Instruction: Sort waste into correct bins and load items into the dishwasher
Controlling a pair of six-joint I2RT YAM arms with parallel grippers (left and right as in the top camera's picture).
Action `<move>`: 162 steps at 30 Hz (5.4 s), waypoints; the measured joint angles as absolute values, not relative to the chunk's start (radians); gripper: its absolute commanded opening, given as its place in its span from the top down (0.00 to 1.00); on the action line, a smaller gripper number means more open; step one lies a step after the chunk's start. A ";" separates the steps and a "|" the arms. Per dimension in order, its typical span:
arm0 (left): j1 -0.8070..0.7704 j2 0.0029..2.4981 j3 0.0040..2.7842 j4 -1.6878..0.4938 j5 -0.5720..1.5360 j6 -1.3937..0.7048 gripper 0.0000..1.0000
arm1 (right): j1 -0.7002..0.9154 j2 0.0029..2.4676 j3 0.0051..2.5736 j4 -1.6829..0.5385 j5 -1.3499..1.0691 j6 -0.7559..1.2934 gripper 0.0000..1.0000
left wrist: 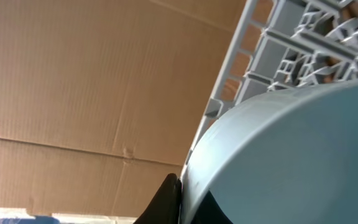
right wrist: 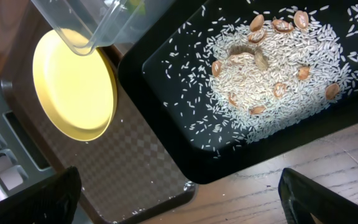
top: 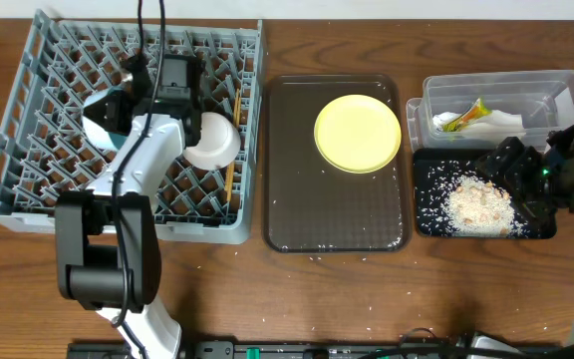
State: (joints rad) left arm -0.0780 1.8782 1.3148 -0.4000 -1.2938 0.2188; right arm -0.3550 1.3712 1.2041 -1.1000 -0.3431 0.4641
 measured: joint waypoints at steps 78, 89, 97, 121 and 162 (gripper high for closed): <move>-0.134 1.868 1.266 -0.366 -1.214 0.177 0.92 | -0.355 1.371 1.204 -1.100 -0.343 0.464 0.01; -0.134 1.816 1.262 -0.356 -1.161 0.176 0.92 | -0.355 1.371 1.204 -1.100 -0.343 0.464 0.01; -0.134 1.816 1.262 -0.359 -1.157 0.176 0.92 | -0.355 1.371 1.204 -1.100 -0.343 0.464 0.01; 0.072 1.637 1.262 -0.422 -0.438 0.020 0.92 | -0.355 1.371 1.204 -1.100 -0.343 0.464 0.01; 0.188 1.668 1.262 -0.434 -0.036 0.059 0.92 | -0.355 1.371 1.204 -1.100 -0.343 0.464 0.01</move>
